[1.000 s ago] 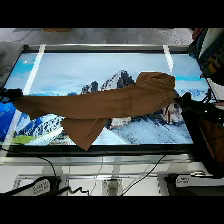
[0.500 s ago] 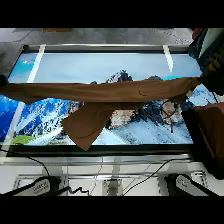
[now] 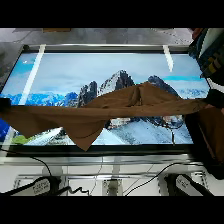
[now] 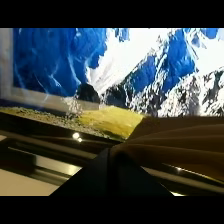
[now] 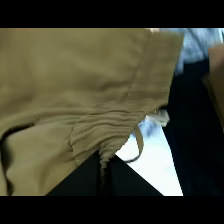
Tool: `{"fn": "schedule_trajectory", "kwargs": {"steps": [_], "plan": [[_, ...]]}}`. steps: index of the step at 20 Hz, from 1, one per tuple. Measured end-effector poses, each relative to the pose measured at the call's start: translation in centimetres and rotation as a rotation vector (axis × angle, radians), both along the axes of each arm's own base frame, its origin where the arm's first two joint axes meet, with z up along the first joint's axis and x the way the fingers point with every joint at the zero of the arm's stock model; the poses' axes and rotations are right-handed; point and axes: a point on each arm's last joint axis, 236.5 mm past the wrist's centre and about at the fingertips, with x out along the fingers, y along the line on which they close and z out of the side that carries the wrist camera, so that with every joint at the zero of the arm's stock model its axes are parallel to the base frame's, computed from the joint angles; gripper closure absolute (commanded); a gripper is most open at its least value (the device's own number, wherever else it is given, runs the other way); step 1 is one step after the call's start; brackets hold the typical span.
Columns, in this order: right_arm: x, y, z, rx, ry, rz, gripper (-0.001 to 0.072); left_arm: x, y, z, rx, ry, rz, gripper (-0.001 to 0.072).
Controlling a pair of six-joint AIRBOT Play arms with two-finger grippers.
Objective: Fold the clothes and pants, and hang the long-sleeved shirts on hangers.
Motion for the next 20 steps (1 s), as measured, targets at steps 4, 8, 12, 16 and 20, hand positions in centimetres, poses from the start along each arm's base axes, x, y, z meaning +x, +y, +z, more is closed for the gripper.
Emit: {"fn": "schedule_trajectory", "kwargs": {"steps": [4,8,12,16,20], "plan": [[1.1,-0.2,-0.1,0.017,-0.029,-0.023,0.0689,1.2,0.4,-2.5,-0.002,0.010,-0.013,0.0689],[7.6,-2.0,3.7,0.050,-0.313,-0.187,0.0690,8.7,1.4,0.6,0.063,-0.323,0.024,0.0692],[14.6,-2.4,7.8,0.040,-0.513,-0.232,0.0690,15.9,2.0,9.6,0.123,-0.670,0.032,0.0691],[18.5,-1.9,9.8,0.033,-0.605,-0.241,0.0689,18.8,0.9,14.9,0.144,-0.816,0.009,0.0691],[16.5,-1.8,3.6,-0.046,-0.370,-0.187,0.0689,17.0,1.0,8.7,0.080,-0.608,0.069,0.0691]]}}
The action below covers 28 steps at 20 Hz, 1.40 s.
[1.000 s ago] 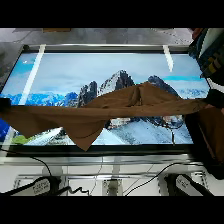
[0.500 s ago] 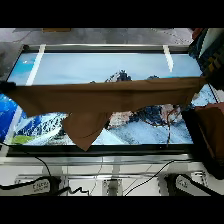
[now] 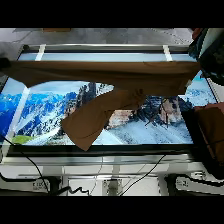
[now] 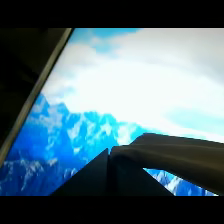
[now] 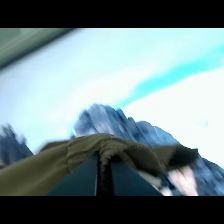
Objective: Fold the clothes and pants, and hang the long-sleeved shirts on hangers.
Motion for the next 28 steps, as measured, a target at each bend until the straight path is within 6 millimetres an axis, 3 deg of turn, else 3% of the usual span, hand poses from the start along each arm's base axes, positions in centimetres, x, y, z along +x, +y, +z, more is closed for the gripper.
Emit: {"fn": "schedule_trajectory", "kwargs": {"steps": [5,8,14,22,28], "plan": [[-7.5,1.1,-11.0,-0.019,0.442,0.107,0.0688,-6.3,-0.1,-11.9,-0.088,0.403,0.004,0.0691],[-11.9,2.3,-15.0,0.019,0.634,0.155,0.0688,-10.4,-0.3,-15.9,-0.105,0.603,-0.026,0.0691],[-17.4,3.8,-17.9,0.068,0.852,0.232,0.0688,-14.7,-0.3,-17.9,-0.123,0.793,-0.054,0.0689],[-19.7,4.3,-18.3,0.083,0.940,0.271,0.0688,-16.5,-0.6,-18.2,-0.149,0.866,-0.049,0.0689],[-21.8,4.1,-18.1,0.066,1.029,0.315,0.0688,-18.4,0.4,-18.1,-0.176,0.909,-0.006,0.0691]]}}
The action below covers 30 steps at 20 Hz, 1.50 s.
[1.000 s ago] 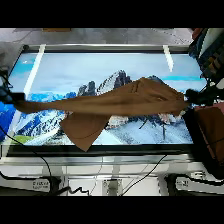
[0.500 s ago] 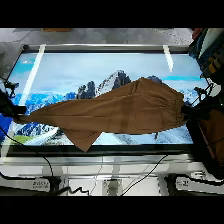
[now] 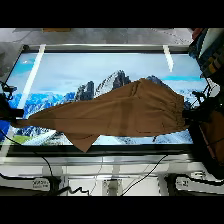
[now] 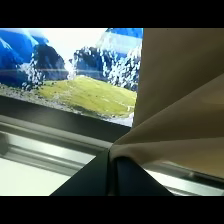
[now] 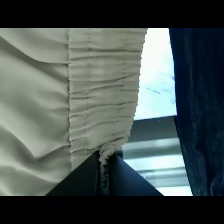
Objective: Fold the clothes and pants, and hang the long-sleeved shirts on hangers.
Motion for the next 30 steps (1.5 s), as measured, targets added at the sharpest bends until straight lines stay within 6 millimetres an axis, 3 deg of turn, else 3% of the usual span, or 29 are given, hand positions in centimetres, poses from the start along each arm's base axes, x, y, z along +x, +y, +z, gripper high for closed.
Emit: {"fn": "schedule_trajectory", "kwargs": {"steps": [3,7,11,13,15,19,23,26,30], "plan": [[0.0,-0.4,0.4,-0.020,-0.015,0.020,0.0688,0.0,0.7,0.3,0.011,-0.019,0.010,0.0692],[3.4,-0.8,2.5,-0.072,-0.249,0.019,0.0688,2.6,1.7,2.6,0.069,-0.144,-0.118,0.0692],[4.7,-0.5,4.5,-0.123,-0.479,-0.028,0.0688,7.7,1.9,8.1,0.212,-0.347,-0.382,0.0690],[4.0,-0.4,4.7,-0.150,-0.545,-0.064,0.0688,10.1,1.4,11.7,0.296,-0.459,-0.501,0.0691],[2.6,-0.3,4.4,-0.176,-0.573,-0.087,0.0688,10.9,0.2,13.5,0.310,-0.514,-0.569,0.0691],[0.3,0.0,3.5,-0.200,-0.571,-0.100,0.0688,9.7,-1.8,12.2,0.230,-0.492,-0.602,0.0689],[-0.5,-0.2,3.3,-0.220,-0.567,-0.101,0.0687,6.6,-3.0,8.1,0.123,-0.369,-0.595,0.0688],[-0.9,-0.2,3.1,-0.222,-0.554,-0.099,0.0687,4.3,-3.2,5.6,0.071,-0.280,-0.580,0.0688],[-2.2,0.0,2.6,-0.214,-0.498,-0.097,0.0688,2.9,-3.1,4.5,0.051,-0.228,-0.570,0.0688]]}}
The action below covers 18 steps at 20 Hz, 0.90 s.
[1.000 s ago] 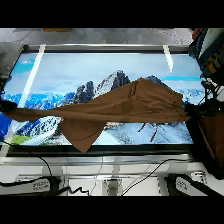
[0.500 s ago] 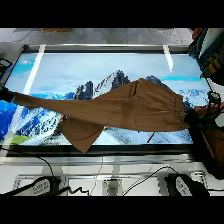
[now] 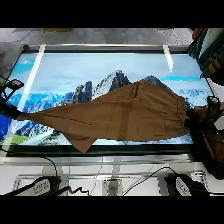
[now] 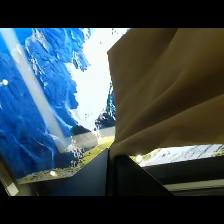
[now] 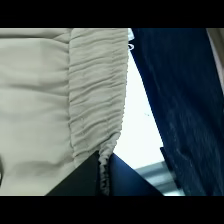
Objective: Fold the clothes and pants, and hang the long-sleeved shirts on hangers.
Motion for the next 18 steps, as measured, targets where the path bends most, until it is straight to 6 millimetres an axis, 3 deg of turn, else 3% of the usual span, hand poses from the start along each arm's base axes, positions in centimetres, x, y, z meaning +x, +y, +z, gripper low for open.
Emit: {"fn": "schedule_trajectory", "kwargs": {"steps": [8,9,10,11,12,13,18], "plan": [[-6.1,-0.1,-1.2,-0.006,0.267,0.009,0.0686,-2.1,0.8,-0.6,-0.007,0.057,0.079,0.0686],[-6.7,0.0,-1.3,-0.004,0.292,0.012,0.0604,-2.5,0.8,-0.7,-0.015,0.065,0.091,0.0685],[-7.1,0.0,-1.3,-0.002,0.310,0.012,0.0363,-2.7,0.9,-0.8,-0.023,0.069,0.102,0.0666],[-7.5,0.0,-1.3,-0.002,0.328,0.015,0.0083,-3.0,0.9,-0.8,-0.030,0.075,0.111,0.0505],[-7.6,0.0,-1.3,-0.004,0.332,0.016,-0.0003,-3.2,1.0,-0.9,-0.037,0.080,0.119,0.0274],[-7.6,0.0,-1.3,-0.005,0.332,0.017,-0.0002,-3.3,0.9,-1.0,-0.044,0.083,0.126,0.0133],[-6.0,-0.2,-1.2,-0.014,0.265,0.025,0.0015,-3.7,0.7,-1.1,-0.067,0.088,0.154,0.0128]]}}
